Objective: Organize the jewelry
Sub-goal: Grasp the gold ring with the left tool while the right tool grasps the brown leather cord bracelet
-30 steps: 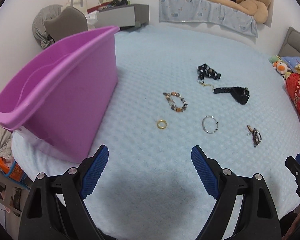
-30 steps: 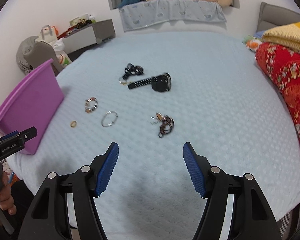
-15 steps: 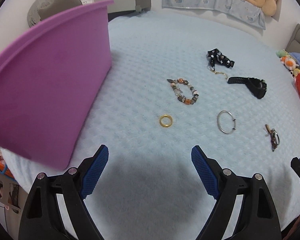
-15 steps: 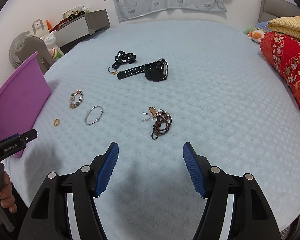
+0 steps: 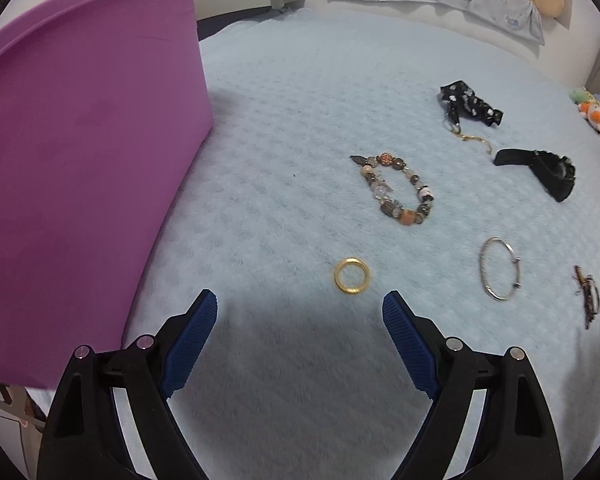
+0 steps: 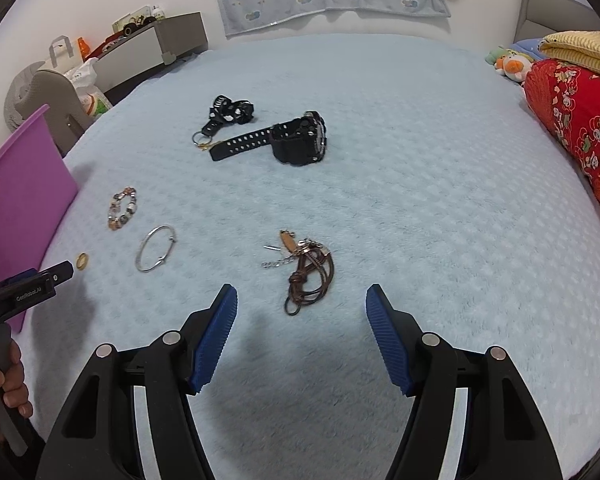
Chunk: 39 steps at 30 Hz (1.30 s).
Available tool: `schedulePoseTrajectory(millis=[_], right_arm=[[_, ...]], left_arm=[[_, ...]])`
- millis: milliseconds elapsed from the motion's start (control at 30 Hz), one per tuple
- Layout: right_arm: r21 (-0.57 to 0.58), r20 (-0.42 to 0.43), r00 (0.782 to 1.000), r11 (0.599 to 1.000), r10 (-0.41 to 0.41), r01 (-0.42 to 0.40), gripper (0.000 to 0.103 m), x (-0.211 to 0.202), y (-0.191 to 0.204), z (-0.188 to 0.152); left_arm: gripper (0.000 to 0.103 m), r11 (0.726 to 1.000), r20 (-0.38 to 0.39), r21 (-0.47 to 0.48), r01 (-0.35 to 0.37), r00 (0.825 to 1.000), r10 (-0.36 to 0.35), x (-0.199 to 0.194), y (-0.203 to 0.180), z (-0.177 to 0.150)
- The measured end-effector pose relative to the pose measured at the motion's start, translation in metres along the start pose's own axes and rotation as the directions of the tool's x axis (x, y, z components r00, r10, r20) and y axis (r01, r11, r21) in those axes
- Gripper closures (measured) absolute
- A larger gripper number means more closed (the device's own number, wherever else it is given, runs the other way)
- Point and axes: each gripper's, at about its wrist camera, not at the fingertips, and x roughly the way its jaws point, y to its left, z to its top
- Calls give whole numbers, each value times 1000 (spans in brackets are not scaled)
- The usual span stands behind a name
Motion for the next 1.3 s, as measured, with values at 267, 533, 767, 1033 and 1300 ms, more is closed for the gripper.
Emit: schedulePoseTrajectory(millis=[267,533,767,1033,1300], right_arm=[[4,-28,999,1000,-24,24,39,23,-8,9],[-23,-56,998,999,-25,23,39,46,-2,16],[-43,-67,997,999,-33,31,39,57,3,14],[-41,-66,997,999,-33,30,39,63,1,15],[-56,-50,997,997,-53,50,39,69,4,15]], left_arm=[[20,1000,-16,14,-2,1000,2,16,1,7],[20,1000,-17,20,4,1000,-4,22,1,8],[20,1000,-14,18,10,1000,-10,28,2,9],[19,1000,-11,11,14,1000,-14,34,1,10],[14,1000,32,-17,18,999,-18,41,2,5]])
